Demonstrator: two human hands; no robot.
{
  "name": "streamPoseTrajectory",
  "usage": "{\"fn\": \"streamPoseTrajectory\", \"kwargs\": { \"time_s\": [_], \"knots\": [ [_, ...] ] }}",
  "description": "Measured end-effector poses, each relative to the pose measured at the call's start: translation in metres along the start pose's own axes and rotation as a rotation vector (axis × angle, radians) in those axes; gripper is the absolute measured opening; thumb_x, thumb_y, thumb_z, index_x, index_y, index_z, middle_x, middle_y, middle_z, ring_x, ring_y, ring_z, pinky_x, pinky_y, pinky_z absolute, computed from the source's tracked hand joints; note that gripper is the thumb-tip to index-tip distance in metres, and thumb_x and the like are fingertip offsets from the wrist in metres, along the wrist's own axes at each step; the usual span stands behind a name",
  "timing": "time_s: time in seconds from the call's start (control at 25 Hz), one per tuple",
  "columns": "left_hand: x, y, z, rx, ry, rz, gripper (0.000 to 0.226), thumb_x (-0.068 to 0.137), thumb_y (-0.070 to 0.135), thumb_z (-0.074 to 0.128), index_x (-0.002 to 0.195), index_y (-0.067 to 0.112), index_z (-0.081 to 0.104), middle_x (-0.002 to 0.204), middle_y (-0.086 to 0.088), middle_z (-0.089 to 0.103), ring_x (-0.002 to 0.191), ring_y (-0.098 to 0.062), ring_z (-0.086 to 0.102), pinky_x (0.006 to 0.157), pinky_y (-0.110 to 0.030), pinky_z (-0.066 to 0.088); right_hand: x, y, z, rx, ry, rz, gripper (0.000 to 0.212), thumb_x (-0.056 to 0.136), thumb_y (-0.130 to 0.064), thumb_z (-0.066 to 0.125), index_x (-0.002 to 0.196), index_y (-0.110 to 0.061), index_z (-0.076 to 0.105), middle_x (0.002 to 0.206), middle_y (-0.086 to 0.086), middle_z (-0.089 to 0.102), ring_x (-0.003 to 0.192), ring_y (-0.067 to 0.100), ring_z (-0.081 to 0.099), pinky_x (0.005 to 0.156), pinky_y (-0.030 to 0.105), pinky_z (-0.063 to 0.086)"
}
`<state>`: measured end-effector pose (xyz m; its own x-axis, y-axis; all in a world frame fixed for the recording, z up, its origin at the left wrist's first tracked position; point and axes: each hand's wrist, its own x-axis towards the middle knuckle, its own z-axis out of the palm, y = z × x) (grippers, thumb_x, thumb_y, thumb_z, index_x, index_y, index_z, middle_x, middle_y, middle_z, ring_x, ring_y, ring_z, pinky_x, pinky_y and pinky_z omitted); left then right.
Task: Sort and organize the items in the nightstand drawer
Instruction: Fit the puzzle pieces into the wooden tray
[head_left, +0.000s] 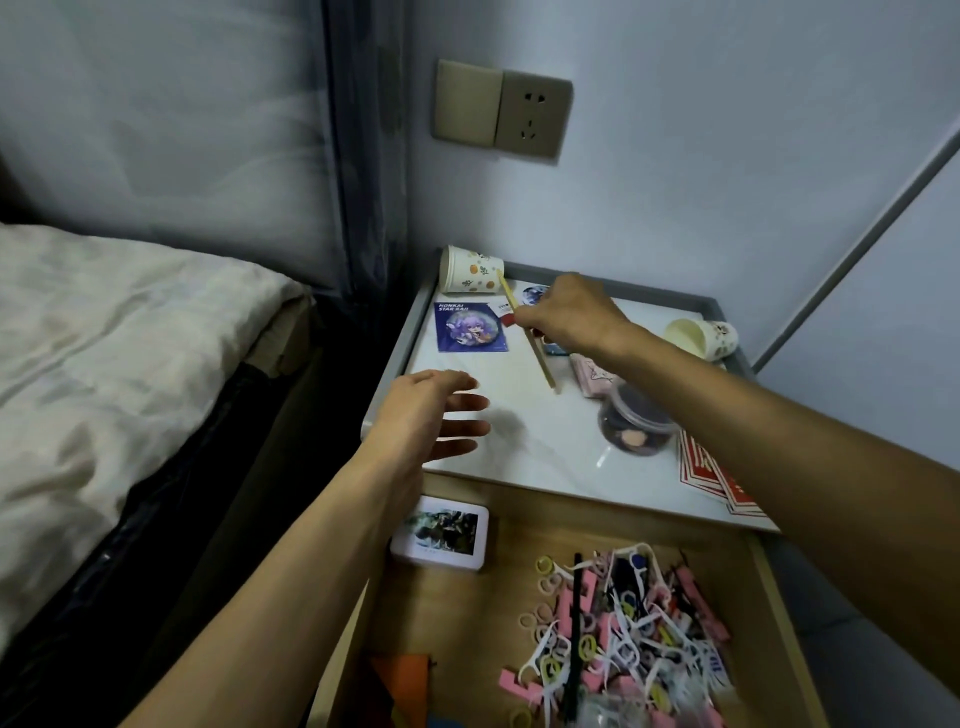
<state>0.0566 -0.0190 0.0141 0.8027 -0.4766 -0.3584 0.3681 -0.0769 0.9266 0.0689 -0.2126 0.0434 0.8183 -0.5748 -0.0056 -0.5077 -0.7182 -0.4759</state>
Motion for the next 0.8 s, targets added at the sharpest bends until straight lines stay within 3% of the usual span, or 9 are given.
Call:
{"fn": "streamPoseTrajectory", "kwargs": {
  "time_s": [0.08,0.2,0.28,0.36,0.48,0.56,0.64,0.72,0.8],
  "knots": [
    [0.003,-0.001,-0.001,-0.134,-0.039,-0.076,0.039,0.099,0.038,0.05,0.117,0.005,0.06,0.107,-0.016,0.071,0.094,-0.033,0.071,0.084,-0.041,0.058,-0.024,-0.003,-0.001,0.033,0.026,-0.107,0.03,0.081,-0.033,0.068,0.071,-0.005,0.071,0.068,0.009,0.069,0.063,0.022,0.061,0.06,0.034,0.048],
    [0.005,-0.003,-0.003,-0.323,-0.131,-0.136,0.049,0.094,0.049,0.053,0.117,0.005,0.054,0.108,-0.02,0.068,0.098,-0.036,0.069,0.091,-0.049,0.055,-0.08,-0.002,0.007,0.018,-0.013,-0.337,0.014,0.083,-0.023,0.068,0.07,-0.017,0.067,0.078,0.002,0.071,0.07,0.012,0.061,0.067,0.028,0.047],
    [0.003,-0.008,-0.002,-0.295,-0.164,-0.094,0.033,0.096,0.036,0.055,0.108,0.005,0.059,0.095,-0.015,0.067,0.083,-0.029,0.07,0.082,-0.044,0.056,-0.112,0.005,0.021,-0.071,-0.055,-0.493,0.009,0.085,-0.025,0.067,0.08,-0.018,0.066,0.087,-0.003,0.066,0.075,0.011,0.058,0.067,0.025,0.044],
    [-0.002,-0.014,0.0,-0.246,-0.096,-0.068,0.009,0.095,0.007,0.052,0.101,0.006,0.059,0.081,-0.013,0.061,0.061,-0.021,0.065,0.062,-0.034,0.055,-0.128,0.009,0.034,-0.155,-0.056,-0.601,0.012,0.088,-0.03,0.065,0.087,-0.018,0.063,0.091,-0.005,0.059,0.08,0.012,0.054,0.069,0.029,0.044],
    [-0.007,-0.018,-0.008,-0.256,0.096,-0.062,0.015,0.091,-0.007,0.048,0.096,0.005,0.056,0.076,-0.012,0.058,0.056,-0.021,0.063,0.052,-0.034,0.055,-0.134,0.011,0.041,-0.148,-0.057,-0.716,0.014,0.092,-0.031,0.063,0.098,-0.018,0.063,0.096,-0.005,0.058,0.083,0.011,0.053,0.071,0.028,0.046],
    [-0.004,-0.015,-0.02,-0.26,0.245,-0.051,0.01,0.094,-0.002,0.051,0.098,0.006,0.057,0.082,-0.011,0.06,0.068,-0.022,0.063,0.056,-0.034,0.055,-0.14,0.015,0.048,0.115,-0.073,-0.614,0.012,0.09,-0.027,0.068,0.098,-0.019,0.066,0.091,-0.009,0.061,0.077,0.002,0.054,0.069,0.018,0.045],
    [0.0,-0.013,-0.033,-0.31,0.329,-0.055,0.016,0.095,0.002,0.054,0.11,0.006,0.055,0.094,-0.009,0.063,0.079,-0.021,0.064,0.055,-0.031,0.054,-0.154,0.025,0.069,0.395,-0.199,-0.382,0.009,0.087,-0.022,0.072,0.096,-0.019,0.068,0.081,-0.012,0.063,0.071,-0.003,0.057,0.066,0.013,0.044],
    [0.002,-0.012,-0.041,-0.359,0.36,-0.066,0.024,0.094,0.005,0.057,0.118,0.007,0.054,0.105,-0.009,0.065,0.087,-0.021,0.066,0.054,-0.03,0.053,-0.173,0.036,0.106,0.319,-0.471,-0.326,0.019,0.087,-0.025,0.073,0.104,-0.019,0.068,0.084,-0.014,0.062,0.072,-0.008,0.057,0.066,0.014,0.046],
    [0.003,-0.013,-0.043,-0.382,0.352,-0.078,0.03,0.093,0.006,0.059,0.123,0.007,0.054,0.11,-0.01,0.066,0.089,-0.021,0.066,0.054,-0.029,0.053,-0.194,0.045,0.147,0.158,-0.689,-0.385,0.04,0.085,-0.033,0.074,0.12,-0.019,0.061,0.099,-0.015,0.056,0.082,-0.004,0.057,0.072,0.017,0.051]
  ]
}}
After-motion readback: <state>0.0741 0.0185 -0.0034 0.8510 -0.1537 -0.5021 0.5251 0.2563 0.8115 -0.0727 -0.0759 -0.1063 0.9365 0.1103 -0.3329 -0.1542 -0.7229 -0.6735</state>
